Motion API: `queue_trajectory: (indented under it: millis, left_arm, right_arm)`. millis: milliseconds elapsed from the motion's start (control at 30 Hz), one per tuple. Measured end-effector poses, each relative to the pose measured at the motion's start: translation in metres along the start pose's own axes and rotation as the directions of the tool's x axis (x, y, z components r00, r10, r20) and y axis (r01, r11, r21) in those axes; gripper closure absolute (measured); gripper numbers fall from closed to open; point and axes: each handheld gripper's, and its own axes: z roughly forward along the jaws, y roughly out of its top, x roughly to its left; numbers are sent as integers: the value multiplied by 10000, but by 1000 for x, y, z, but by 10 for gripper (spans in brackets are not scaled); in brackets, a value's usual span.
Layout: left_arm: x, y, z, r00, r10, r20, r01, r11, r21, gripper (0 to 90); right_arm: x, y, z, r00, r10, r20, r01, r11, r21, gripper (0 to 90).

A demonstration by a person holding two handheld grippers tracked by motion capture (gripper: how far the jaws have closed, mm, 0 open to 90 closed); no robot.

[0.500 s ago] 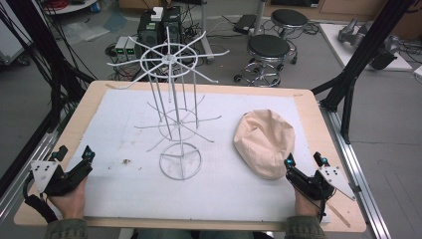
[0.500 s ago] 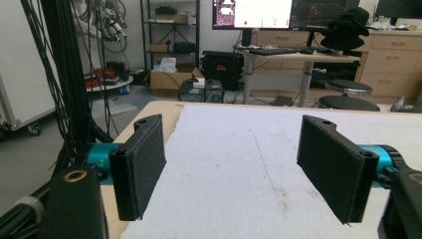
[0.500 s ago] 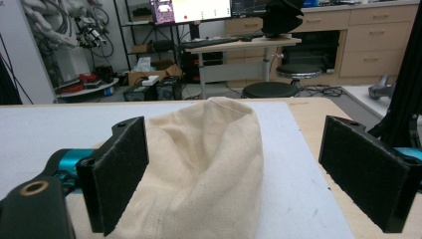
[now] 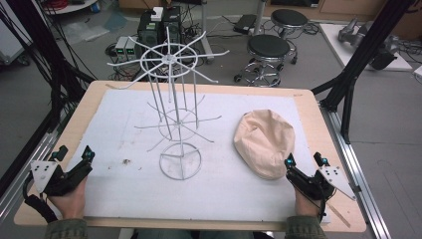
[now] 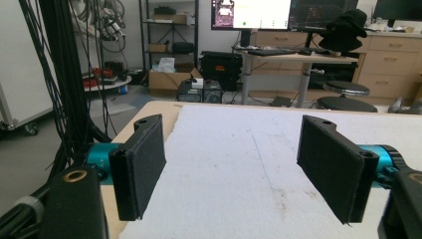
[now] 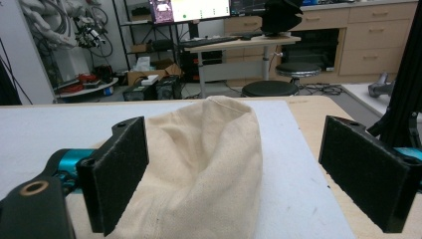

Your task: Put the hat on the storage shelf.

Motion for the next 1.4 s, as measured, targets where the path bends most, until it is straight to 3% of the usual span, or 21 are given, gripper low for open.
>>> queue_trajectory:
  millis: [133,267,400,533,800,1400]
  left_arm:
    - [0,0,0,10000,-19,24,19,10000,9,271]
    - [0,0,1,10000,-51,42,51,10000,13,271]
    - [0,0,1,10000,-58,52,58,10000,25,271]
    - [-1,0,1,10000,-17,75,17,10000,-13,271]
    - [-1,0,2,9999,17,136,-17,10000,1,271]
    - [-1,-1,4,9997,-75,243,74,10000,59,271]
  right_arm:
    - [0,0,1,10000,-12,-55,12,10000,9,111]
    - [3,5,5,9973,104,-730,-89,9998,205,100]
    - [6,11,9,9949,61,-1006,-61,10000,-2,100]
    - [15,14,15,9912,-435,-1249,436,9990,-17,100]
    - [25,23,25,9862,-508,-1576,483,9986,-199,100]
    - [36,30,49,9715,-502,-2316,655,9961,589,100]
